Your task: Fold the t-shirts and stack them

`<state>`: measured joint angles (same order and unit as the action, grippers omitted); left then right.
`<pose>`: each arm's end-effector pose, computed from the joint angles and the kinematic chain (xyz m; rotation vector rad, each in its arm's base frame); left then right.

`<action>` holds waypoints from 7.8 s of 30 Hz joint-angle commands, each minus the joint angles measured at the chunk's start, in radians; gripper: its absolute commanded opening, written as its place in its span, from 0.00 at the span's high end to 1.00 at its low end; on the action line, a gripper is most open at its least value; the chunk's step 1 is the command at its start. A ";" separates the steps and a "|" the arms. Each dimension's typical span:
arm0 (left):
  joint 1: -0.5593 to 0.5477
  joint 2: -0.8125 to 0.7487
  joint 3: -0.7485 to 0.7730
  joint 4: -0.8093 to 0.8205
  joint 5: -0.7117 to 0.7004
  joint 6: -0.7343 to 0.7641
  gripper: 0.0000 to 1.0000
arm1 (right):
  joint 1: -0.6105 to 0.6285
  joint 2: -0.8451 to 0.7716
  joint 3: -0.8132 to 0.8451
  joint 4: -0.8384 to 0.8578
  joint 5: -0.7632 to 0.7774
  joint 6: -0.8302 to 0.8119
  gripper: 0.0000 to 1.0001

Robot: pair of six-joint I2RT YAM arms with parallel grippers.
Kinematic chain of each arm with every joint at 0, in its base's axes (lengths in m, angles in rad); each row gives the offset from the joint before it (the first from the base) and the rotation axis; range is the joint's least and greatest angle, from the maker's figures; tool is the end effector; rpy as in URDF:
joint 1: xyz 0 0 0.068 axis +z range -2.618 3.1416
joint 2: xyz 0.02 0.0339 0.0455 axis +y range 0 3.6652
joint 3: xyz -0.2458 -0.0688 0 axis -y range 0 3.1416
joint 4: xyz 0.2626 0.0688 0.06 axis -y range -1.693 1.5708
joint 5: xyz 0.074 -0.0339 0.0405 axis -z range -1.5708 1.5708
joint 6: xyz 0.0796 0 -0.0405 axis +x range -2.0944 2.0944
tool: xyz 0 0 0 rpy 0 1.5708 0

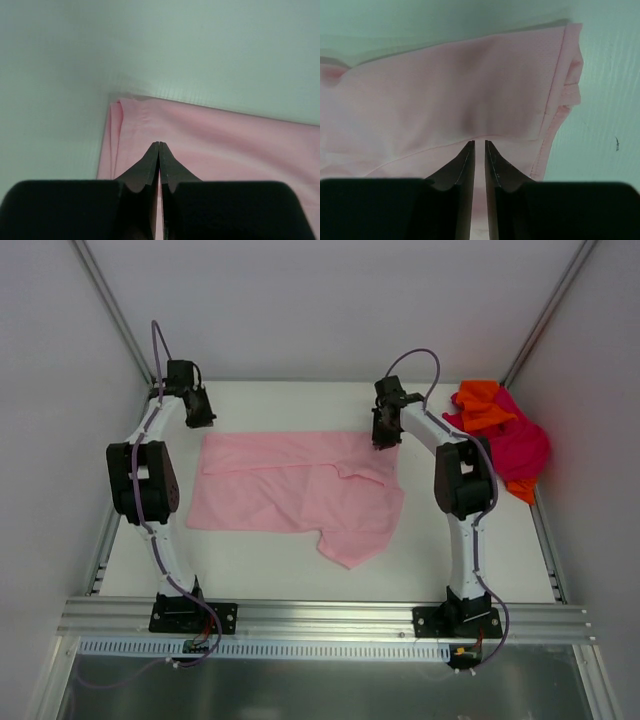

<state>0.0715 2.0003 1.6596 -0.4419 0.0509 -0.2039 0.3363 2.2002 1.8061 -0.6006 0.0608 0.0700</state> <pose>0.4978 0.0316 0.1975 -0.2986 2.3366 -0.1246 0.4866 0.1650 0.1381 -0.3175 2.5448 0.0769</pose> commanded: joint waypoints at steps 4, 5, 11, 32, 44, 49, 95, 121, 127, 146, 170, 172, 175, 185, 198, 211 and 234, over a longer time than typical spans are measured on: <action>-0.001 0.097 -0.029 -0.040 0.030 -0.054 1.00 | -0.006 0.082 0.104 -0.108 0.074 -0.012 0.84; -0.002 0.104 -0.023 -0.046 0.032 -0.057 1.00 | -0.005 0.093 0.114 -0.113 0.080 -0.016 0.84; 0.001 0.205 0.118 -0.136 0.035 -0.058 1.00 | -0.014 0.137 0.163 -0.155 0.093 -0.027 0.82; 0.001 0.436 0.485 -0.232 0.079 -0.088 1.00 | -0.080 0.343 0.544 -0.234 0.061 -0.088 0.74; -0.002 -0.029 0.320 -0.144 0.079 -0.020 0.19 | -0.049 -0.176 0.524 -0.050 -0.228 -0.242 0.02; -0.012 -0.375 -0.051 -0.045 0.122 -0.081 0.18 | -0.036 -0.515 0.094 0.094 -0.291 -0.210 0.00; 0.085 -0.997 -1.008 0.094 0.033 -0.301 0.13 | 0.279 -0.881 -0.964 0.202 0.097 0.304 0.07; 0.148 -0.627 -1.003 0.299 -0.045 -0.381 0.39 | 0.313 -1.008 -1.150 0.196 0.152 0.493 0.07; 0.148 -0.595 -1.005 0.310 -0.045 -0.382 0.52 | 0.313 -1.022 -1.157 0.220 0.149 0.530 0.07; 0.148 -0.661 -1.032 0.295 -0.097 -0.385 0.61 | 0.348 -0.942 -1.124 0.254 0.106 0.533 0.08; 0.162 -0.603 -1.025 0.296 -0.059 -0.388 1.00 | 0.385 -0.890 -1.104 0.314 0.123 0.557 0.08; 0.165 -0.604 -1.029 0.299 -0.056 -0.387 1.00 | 0.400 -0.872 -1.085 0.318 0.134 0.568 0.07; 0.165 -0.607 -1.031 0.302 -0.052 -0.387 1.00 | 0.432 -0.855 -1.068 0.318 0.169 0.593 0.07; 0.165 -0.615 -1.037 0.307 -0.056 -0.388 1.00 | 0.532 -0.793 -1.005 0.130 0.272 0.746 0.12; 0.165 -0.610 -1.040 0.315 -0.054 -0.393 1.00 | 0.549 -0.662 -0.979 0.231 0.332 0.700 0.41; 0.165 -0.609 -1.038 0.313 -0.054 -0.393 1.00 | 0.556 -0.683 -0.769 -0.122 0.428 0.547 0.87; 0.165 -0.614 -1.035 0.302 -0.054 -0.384 1.00 | 0.526 -0.784 -1.059 0.087 0.172 0.508 0.27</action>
<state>0.2245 1.3895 0.6224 -0.1429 -0.0048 -0.5877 0.8623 1.3983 0.7662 -0.6388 0.2871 0.5564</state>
